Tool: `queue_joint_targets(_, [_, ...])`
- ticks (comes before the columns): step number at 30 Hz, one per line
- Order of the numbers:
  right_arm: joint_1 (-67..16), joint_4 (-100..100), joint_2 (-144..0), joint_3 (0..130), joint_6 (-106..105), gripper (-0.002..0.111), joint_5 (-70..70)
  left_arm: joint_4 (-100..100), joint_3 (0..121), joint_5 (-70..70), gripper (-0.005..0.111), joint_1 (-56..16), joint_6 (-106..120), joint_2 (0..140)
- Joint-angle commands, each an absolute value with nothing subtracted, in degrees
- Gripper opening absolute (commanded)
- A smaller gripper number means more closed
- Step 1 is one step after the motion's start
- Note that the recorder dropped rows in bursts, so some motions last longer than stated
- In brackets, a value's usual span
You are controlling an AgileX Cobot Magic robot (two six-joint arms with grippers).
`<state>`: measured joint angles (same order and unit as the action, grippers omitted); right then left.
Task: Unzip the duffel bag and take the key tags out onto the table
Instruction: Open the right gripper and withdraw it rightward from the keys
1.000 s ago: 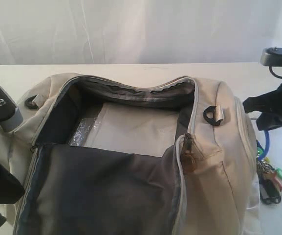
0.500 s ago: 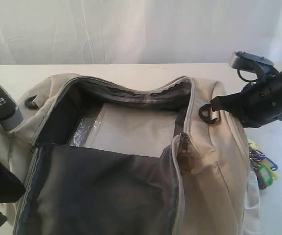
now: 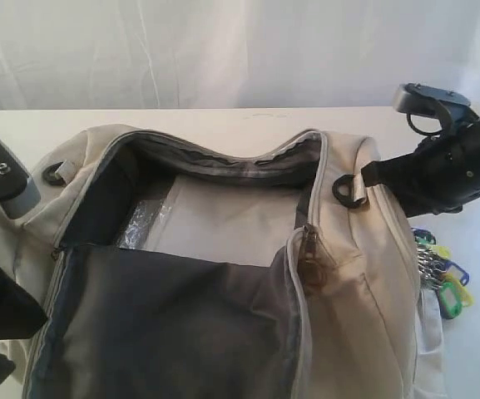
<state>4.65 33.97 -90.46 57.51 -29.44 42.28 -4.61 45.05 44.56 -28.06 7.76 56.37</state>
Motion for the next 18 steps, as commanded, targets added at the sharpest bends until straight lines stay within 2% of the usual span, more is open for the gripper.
queue_joint_targets(1, [4.64,26.88,-84.52,57.32,-24.76,0.050,46.47,-5.13,44.63,44.94,0.021,-27.99,7.92,55.97])
queue_joint_targets(11, [4.64,15.10,-70.03,57.32,-15.35,0.047,55.86,-5.13,44.63,44.94,0.021,-27.99,8.88,55.97])
queue_joint_targets(15, [4.64,14.65,-63.81,57.21,-15.10,0.041,58.94,-5.66,44.63,45.05,0.021,-27.99,8.80,55.97])
queue_joint_targets(18, [4.64,14.65,-59.34,57.21,-14.86,0.029,61.06,-5.66,44.63,45.61,0.021,-27.99,8.80,55.97])
